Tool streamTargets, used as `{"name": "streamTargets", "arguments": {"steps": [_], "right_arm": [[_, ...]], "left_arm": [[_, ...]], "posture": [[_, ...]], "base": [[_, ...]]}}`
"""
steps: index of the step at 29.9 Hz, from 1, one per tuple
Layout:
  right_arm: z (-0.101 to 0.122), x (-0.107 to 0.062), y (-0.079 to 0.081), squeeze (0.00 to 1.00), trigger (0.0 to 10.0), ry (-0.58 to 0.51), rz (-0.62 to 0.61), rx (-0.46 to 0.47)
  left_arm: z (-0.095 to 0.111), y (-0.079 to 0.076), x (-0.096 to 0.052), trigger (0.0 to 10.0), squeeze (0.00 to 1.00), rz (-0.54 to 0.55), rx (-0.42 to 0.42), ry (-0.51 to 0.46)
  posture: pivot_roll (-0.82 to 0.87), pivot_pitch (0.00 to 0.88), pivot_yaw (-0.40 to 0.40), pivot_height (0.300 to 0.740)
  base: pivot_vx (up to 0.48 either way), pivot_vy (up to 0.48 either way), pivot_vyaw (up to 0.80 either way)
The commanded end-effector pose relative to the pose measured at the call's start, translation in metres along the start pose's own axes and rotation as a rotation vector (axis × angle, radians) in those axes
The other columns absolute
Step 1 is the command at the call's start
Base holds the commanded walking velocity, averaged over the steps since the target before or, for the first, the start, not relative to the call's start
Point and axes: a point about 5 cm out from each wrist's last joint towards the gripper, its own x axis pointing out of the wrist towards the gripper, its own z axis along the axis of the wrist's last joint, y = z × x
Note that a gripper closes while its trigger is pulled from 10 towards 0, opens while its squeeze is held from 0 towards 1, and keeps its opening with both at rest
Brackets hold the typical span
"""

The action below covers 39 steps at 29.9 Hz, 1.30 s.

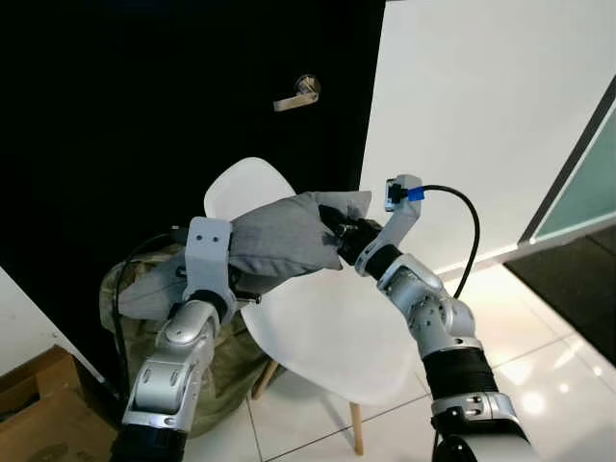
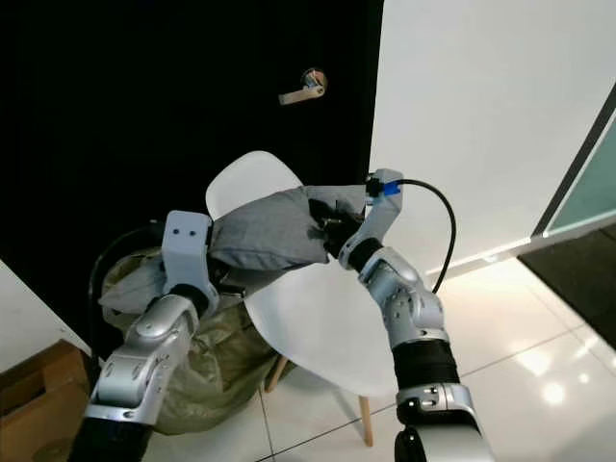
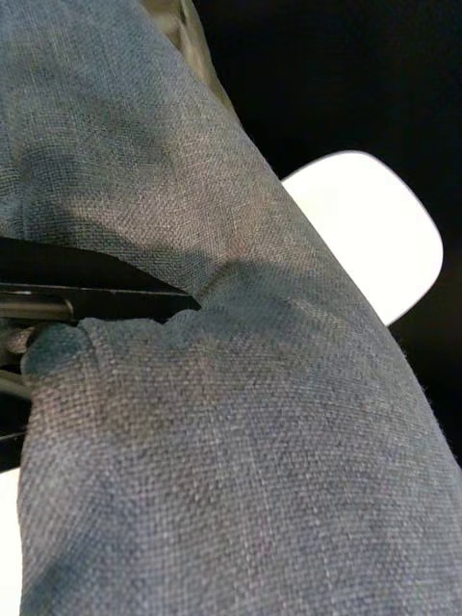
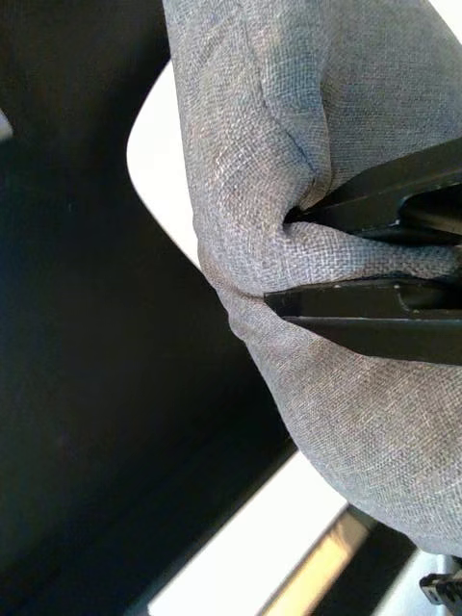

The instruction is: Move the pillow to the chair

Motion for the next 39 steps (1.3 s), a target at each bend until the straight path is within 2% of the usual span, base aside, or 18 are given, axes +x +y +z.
{"name": "streamTargets", "arguments": {"steps": [1,8,11,13,18,23,29,33,35,36,38,39], "right_arm": [[-0.006,0.001,0.005,0.0,10.0,0.024,0.031,0.001],[-0.008,0.001,0.005,0.0,10.0,0.039,0.028,-0.001],[-0.017,0.001,0.007,0.0,10.0,0.108,0.037,-0.034],[-0.017,0.001,0.007,0.0,10.0,0.108,0.037,-0.034],[-0.024,0.001,0.009,0.0,10.0,0.162,0.046,-0.055],[-0.027,0.001,0.008,0.0,10.0,0.197,0.035,-0.066],[-0.03,0.001,-0.002,0.0,10.0,0.247,-0.037,-0.09],[-0.028,0.0,-0.011,0.0,10.0,0.239,-0.093,-0.076],[-0.029,-0.001,-0.015,0.0,10.0,0.243,-0.122,-0.076],[-0.029,-0.001,-0.015,0.0,10.0,0.243,-0.122,-0.076],[-0.029,-0.001,-0.02,0.0,10.0,0.25,-0.156,-0.079],[-0.029,-0.001,-0.02,0.0,10.0,0.25,-0.156,-0.079]], "left_arm": [[0.02,-0.007,0.0,10.0,0.0,-0.032,0.006,-0.097],[0.022,-0.007,0.0,10.0,0.0,-0.027,0.006,-0.101],[0.02,-0.003,0.001,10.0,0.0,0.017,0.004,-0.092],[0.02,-0.003,0.001,10.0,0.0,0.017,0.004,-0.092],[0.019,0.006,0.002,10.0,0.0,0.067,0.002,-0.085],[0.019,0.006,0.002,10.0,0.0,0.065,0.007,-0.085],[0.016,0.001,0.003,10.0,0.0,0.032,0.029,-0.08],[0.013,-0.002,0.006,10.0,0.0,0.0,0.136,-0.079],[0.013,0.0,0.007,10.0,0.0,0.01,0.189,-0.08],[0.013,0.0,0.007,10.0,0.0,0.01,0.189,-0.08],[0.011,0.004,0.01,10.0,0.0,0.027,0.256,-0.073],[0.011,0.004,0.01,10.0,0.0,0.027,0.256,-0.073]], "posture": [[-0.18,0.0,0.026,0.74],[-0.18,0.0,0.028,0.74],[-0.19,0.0,0.029,0.74],[-0.19,0.0,0.029,0.74],[-0.19,0.0,0.028,0.74],[-0.19,0.0,0.024,0.735],[-0.19,0.0,0.02,0.7],[-0.19,0.0,0.019,0.68],[-0.19,0.0,0.019,0.67],[-0.19,0.0,0.019,0.67],[-0.19,0.0,0.02,0.66],[-0.19,0.0,0.02,0.66]], "base": [[0.0,-0.439,0.0],[0.0,-0.436,0.0],[0.0,-0.366,0.0],[0.0,-0.244,0.0],[0.0,0.0,0.0],[0.0,0.0,0.0],[0.0,0.0,0.0],[0.0,0.0,0.0],[0.0,0.0,0.0],[0.0,0.0,0.0],[0.0,0.0,0.0],[0.0,0.0,0.0]]}}
